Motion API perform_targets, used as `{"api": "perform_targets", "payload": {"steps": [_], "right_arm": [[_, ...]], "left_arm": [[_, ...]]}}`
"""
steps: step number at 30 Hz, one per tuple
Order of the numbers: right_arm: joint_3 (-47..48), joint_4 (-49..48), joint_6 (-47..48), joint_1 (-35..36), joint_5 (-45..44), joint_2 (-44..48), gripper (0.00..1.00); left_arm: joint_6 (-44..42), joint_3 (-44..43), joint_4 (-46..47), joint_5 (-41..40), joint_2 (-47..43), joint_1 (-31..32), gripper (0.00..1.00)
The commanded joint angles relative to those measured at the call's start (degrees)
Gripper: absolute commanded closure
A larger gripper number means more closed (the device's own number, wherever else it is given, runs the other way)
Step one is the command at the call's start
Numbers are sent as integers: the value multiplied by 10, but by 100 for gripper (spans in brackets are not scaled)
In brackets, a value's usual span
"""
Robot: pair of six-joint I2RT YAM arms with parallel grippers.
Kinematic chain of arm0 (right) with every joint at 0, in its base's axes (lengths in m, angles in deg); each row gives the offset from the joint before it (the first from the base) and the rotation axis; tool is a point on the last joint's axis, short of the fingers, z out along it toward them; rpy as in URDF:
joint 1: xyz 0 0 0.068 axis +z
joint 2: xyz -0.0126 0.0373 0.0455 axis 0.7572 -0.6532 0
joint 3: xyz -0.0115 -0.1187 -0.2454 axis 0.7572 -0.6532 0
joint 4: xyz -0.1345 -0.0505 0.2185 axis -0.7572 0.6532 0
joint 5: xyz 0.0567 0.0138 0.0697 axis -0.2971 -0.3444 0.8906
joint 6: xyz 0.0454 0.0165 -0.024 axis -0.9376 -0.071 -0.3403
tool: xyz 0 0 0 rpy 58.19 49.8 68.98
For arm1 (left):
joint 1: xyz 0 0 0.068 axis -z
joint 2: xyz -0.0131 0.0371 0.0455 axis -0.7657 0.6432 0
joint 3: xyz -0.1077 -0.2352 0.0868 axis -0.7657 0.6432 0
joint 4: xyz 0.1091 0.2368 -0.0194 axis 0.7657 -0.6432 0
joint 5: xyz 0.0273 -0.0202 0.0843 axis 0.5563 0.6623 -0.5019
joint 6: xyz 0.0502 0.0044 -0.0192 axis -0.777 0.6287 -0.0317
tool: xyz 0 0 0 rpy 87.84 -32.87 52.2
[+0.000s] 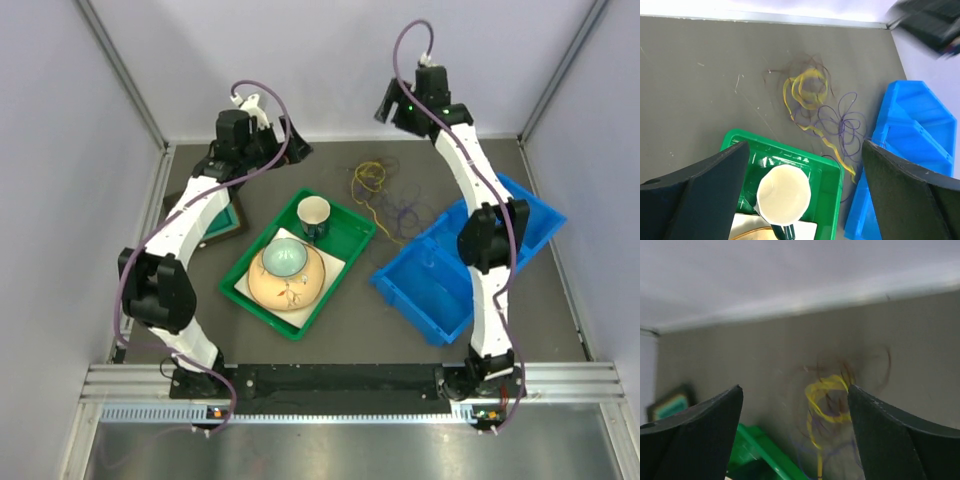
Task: Untangle the cables
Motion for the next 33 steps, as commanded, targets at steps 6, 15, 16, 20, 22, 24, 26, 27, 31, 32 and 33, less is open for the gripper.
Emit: {"api": "perform_targets", "payload": {"steps": [6,15,16,20,22,24,26,27,31,32,33], "right_arm": [[-217,29,69,-5,-114,183,15],[-444,-3,114,-4,-45,214,20],[-444,-1,117,-2,-38,206,20],[-430,7,126,11,-49,157,21],[-424,8,126,12,-47,130,28],[-424,7,126,13,-44,116,29],[-416,8,127,15,-49,95,25],[-411,8,128,17,-54,87,23],[-384,8,131,21,-86,54,24],[-380,6,130,21,-96,48,25],[-376,7,128,21,-101,43,27]], "left_arm": [[-43,-40,-38,-24,53,41,1],[-59,-142,-109,-52,173,96,1],[-58,-156,-112,-56,183,99,1],[-54,-168,-118,-63,200,101,1],[-54,-161,-112,-70,189,101,1],[-58,-157,-108,-79,178,101,1],[-61,-154,-107,-83,173,100,1],[-61,-153,-105,-85,170,101,1],[-55,-136,-93,-85,167,101,1],[-51,-135,-90,-81,166,101,1],[-49,-132,-90,-79,165,101,1]]}}
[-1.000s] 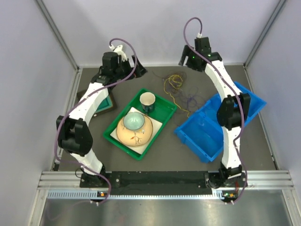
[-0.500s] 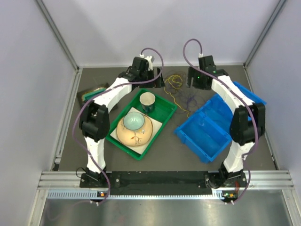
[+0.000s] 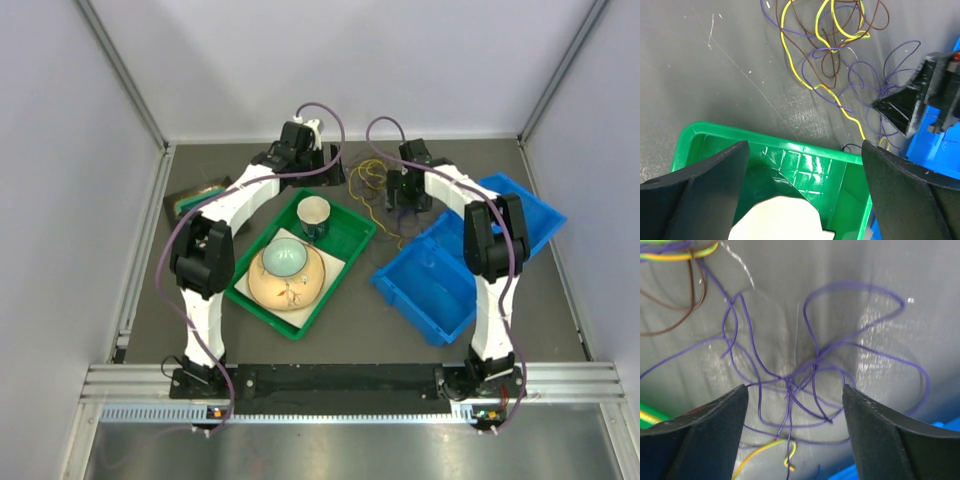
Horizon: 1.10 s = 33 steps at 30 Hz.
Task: Untangle the cables
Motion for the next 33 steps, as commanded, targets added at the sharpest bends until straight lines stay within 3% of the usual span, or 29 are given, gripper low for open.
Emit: {"api": "perform_targets", "payload": {"steps": [1,4,5,7,10,11,18,23,33], "right_arm": [[52,-17,6,7,-37,-20,29],[60,-17,1,8,-45,-37,39],[60,-21,-1,7,-46,-40,49],[58,-23,-5,7,-46,-40,59],[59,-31,-8,7,-46,-29,97],[60,-31,-9,7,-54,-22,100],[67,-48,5,7,-110,145,100],[153,-55,15,7,-133,245,100],[284,-61,29,7,-148,283,100]], "left_arm": [[2,9,30,-1,-44,-1,1],[-4,14,30,-9,-52,-1,1],[-6,15,30,-12,-55,-2,1],[-10,17,30,-20,-61,-2,1],[-11,17,30,-24,-68,-1,1],[-11,18,29,-27,-71,-2,1],[-10,24,28,-33,-89,-12,1],[5,41,41,-29,-104,-26,1],[23,58,57,1,-107,-32,1]]}}
